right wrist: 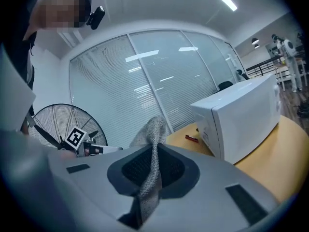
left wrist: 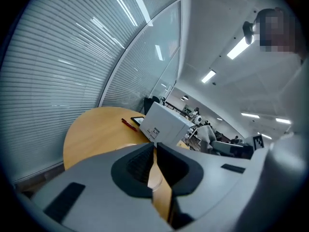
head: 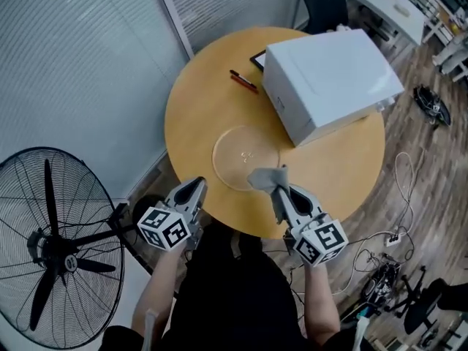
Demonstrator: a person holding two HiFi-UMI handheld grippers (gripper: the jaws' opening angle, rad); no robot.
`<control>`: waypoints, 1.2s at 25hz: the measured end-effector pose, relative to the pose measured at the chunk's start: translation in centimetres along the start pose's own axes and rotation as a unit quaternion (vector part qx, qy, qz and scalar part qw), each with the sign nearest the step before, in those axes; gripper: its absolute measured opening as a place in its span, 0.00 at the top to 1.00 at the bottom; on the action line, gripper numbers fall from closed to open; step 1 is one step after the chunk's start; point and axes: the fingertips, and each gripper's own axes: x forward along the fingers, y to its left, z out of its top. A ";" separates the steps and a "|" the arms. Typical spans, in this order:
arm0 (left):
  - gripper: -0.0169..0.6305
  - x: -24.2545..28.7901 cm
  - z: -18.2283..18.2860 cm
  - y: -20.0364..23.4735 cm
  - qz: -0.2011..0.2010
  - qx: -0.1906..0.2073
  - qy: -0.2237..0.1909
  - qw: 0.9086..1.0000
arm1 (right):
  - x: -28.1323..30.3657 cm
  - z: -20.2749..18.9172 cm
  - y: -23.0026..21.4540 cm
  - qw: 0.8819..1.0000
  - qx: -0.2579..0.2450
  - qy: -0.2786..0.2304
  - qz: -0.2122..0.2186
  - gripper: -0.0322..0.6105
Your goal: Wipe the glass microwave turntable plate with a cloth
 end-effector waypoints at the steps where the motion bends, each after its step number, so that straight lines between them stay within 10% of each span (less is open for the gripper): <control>1: 0.98 0.1 -0.4 0.5 0.003 -0.006 0.005 1.000 | 0.5 -0.4 -0.2 1.000 0.003 0.006 0.002 0.90; 14: 0.88 6.1 -6.4 9.8 -0.018 -0.099 0.102 0.990 | 8.8 -4.8 -1.7 0.995 -0.010 0.089 -0.042 0.90; 30: 0.77 13.0 -13.1 14.8 -0.069 -0.238 0.233 0.940 | 16.3 -11.4 -3.9 0.976 -0.002 0.189 -0.107 0.90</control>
